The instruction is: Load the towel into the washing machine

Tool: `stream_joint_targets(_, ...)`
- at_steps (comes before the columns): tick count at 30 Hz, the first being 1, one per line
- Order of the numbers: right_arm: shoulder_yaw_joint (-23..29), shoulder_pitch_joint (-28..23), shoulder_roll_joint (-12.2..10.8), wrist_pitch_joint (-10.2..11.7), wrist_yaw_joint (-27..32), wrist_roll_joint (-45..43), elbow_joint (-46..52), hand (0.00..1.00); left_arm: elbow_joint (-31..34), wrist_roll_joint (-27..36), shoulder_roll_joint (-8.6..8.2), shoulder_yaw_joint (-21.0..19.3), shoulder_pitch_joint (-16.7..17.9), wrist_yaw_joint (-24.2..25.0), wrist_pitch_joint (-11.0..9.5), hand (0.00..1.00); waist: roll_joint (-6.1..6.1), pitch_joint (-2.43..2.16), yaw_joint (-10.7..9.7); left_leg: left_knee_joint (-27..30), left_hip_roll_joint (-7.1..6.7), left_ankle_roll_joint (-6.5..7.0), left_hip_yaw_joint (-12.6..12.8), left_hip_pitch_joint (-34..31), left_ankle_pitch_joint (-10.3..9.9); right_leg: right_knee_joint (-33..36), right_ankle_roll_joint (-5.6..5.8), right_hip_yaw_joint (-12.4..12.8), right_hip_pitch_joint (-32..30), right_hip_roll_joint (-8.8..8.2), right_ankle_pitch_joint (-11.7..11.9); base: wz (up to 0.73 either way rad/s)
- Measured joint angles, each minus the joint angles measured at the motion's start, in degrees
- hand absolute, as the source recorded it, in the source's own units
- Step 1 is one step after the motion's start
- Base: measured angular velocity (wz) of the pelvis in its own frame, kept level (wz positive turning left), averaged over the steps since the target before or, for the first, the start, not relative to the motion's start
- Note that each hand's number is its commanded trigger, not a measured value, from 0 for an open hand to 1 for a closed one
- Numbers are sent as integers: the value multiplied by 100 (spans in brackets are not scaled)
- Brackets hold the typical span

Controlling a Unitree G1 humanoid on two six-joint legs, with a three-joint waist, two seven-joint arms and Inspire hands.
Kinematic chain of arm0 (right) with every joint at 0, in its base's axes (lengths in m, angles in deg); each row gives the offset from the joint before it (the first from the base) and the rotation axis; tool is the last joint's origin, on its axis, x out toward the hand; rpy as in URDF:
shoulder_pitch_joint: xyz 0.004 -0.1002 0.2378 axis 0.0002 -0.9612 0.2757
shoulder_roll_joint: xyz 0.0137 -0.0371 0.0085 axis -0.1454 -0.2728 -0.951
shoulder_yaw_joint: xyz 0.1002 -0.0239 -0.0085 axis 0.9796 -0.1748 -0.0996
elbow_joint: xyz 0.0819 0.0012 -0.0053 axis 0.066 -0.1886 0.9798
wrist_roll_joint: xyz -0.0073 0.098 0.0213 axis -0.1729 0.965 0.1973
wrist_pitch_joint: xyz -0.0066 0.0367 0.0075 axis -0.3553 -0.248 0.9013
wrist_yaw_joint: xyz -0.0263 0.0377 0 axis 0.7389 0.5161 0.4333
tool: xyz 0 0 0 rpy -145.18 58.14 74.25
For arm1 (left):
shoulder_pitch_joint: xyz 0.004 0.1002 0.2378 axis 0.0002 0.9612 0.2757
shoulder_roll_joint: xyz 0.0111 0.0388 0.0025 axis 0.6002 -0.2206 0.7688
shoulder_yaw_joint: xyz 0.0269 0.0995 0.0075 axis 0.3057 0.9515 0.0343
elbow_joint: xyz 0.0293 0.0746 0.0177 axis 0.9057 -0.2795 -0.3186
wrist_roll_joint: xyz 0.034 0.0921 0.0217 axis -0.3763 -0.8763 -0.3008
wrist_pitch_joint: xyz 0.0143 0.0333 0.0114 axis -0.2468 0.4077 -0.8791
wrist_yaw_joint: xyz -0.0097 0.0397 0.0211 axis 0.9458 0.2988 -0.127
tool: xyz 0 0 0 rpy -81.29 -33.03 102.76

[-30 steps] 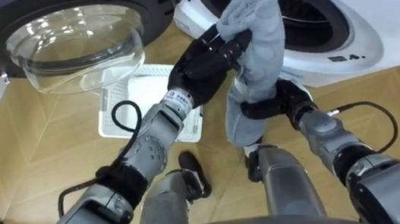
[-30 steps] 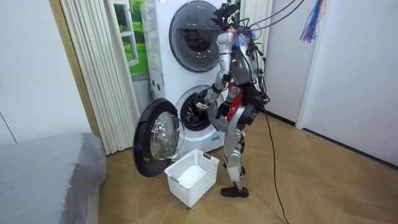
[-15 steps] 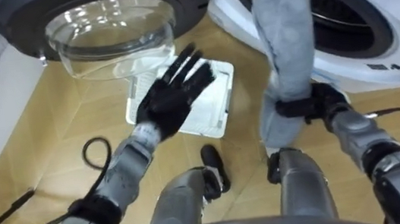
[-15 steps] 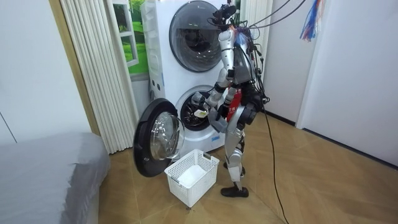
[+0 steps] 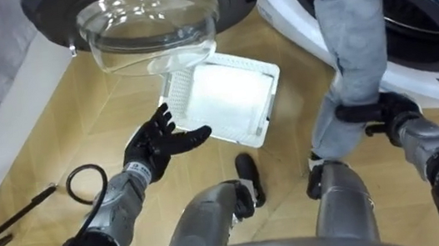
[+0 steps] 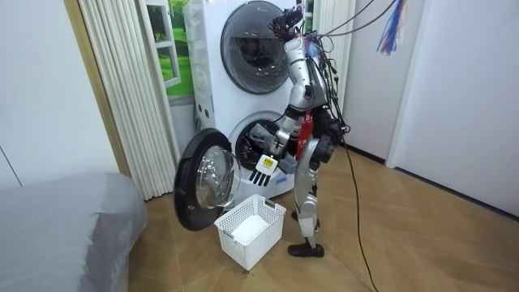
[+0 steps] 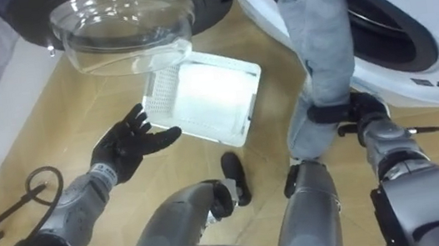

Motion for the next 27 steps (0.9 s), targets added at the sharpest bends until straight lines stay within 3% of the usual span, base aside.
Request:
stream_joint_targets(4,240,99,21,-98,-144,441,-149,100,-142,-46,-70,-2,-15,-51,143,0,95,2,-7,-62,-25,14,3,7,8,17,14,-2,-30,-15,-1,0)
stream_joint_targets(9,408,185,119,-275,-162,1324,-213,100,9,-146,-240,5,6,-125,332,0,100,3,-18,-183,-112,24,100,-38,54,234,18,108,-277,-100,-101,-2)
stream_joint_targets(14,449,246,170,-382,-203,2146,-218,100,79,-115,-246,31,-57,-214,378,0,98,3,-117,-172,-126,22,154,-59,57,308,32,204,-352,-112,-156,-3)
stream_joint_targets(21,1122,681,237,-569,-189,3167,-186,100,304,-82,-230,-9,45,-469,402,0,23,3,-244,-160,-217,50,225,-49,73,500,59,263,-458,-218,-219,2)
stream_joint_targets(27,1420,1379,395,-666,158,4458,350,100,668,14,-164,-26,200,-664,363,0,-225,-2,-481,-13,-303,77,297,-143,87,795,66,364,-656,-355,-319,6)
